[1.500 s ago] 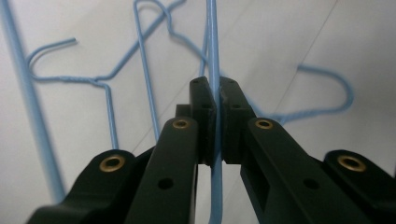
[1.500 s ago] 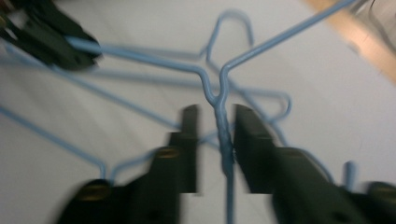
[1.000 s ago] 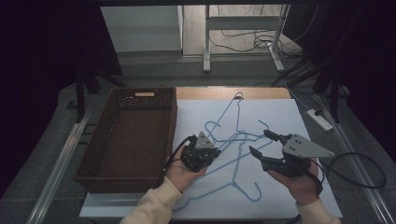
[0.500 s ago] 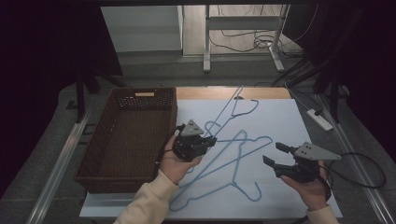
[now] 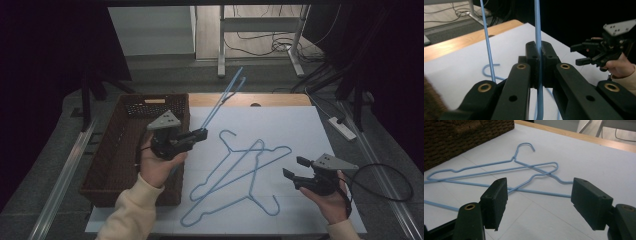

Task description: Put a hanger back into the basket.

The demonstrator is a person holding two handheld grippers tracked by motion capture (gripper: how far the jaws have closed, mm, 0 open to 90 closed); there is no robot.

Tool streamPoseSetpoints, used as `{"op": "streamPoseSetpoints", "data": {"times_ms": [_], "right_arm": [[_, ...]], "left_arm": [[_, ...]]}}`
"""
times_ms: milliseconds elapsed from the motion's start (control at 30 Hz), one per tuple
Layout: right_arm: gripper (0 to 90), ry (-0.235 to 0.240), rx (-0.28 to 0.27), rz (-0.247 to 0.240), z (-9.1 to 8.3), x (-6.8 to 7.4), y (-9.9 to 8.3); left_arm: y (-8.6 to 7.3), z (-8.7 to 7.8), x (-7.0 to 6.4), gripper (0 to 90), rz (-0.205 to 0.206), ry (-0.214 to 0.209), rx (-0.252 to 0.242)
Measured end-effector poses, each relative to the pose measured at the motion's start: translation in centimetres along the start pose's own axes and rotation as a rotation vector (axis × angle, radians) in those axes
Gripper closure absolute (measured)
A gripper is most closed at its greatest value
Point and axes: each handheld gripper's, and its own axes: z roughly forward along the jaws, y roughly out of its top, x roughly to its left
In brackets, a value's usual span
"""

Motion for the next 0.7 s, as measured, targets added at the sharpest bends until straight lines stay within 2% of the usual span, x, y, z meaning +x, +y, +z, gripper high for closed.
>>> {"op": "streamPoseSetpoints", "data": {"times_ms": [267,433,533,700], "right_arm": [[31.0,-0.01,0.027,-0.02,0.5,0.2,-0.3],[30.8,-0.018,0.031,-0.022,0.7,0.3,-0.4],[30.7,-0.024,0.035,-0.025,0.9,0.3,-0.5],[30.6,-0.025,0.054,-0.033,1.1,0.4,-0.6]], "left_arm": [[-0.7,-3.6,2.9,86.6,-0.002,-0.032,-0.011],[-1.7,-5.3,4.7,86.5,-0.02,-0.007,-0.006],[-2.0,-5.9,5.2,86.6,-0.021,0.003,-0.005],[-3.0,-7.8,6.7,86.6,-0.017,0.032,0.003]]}}
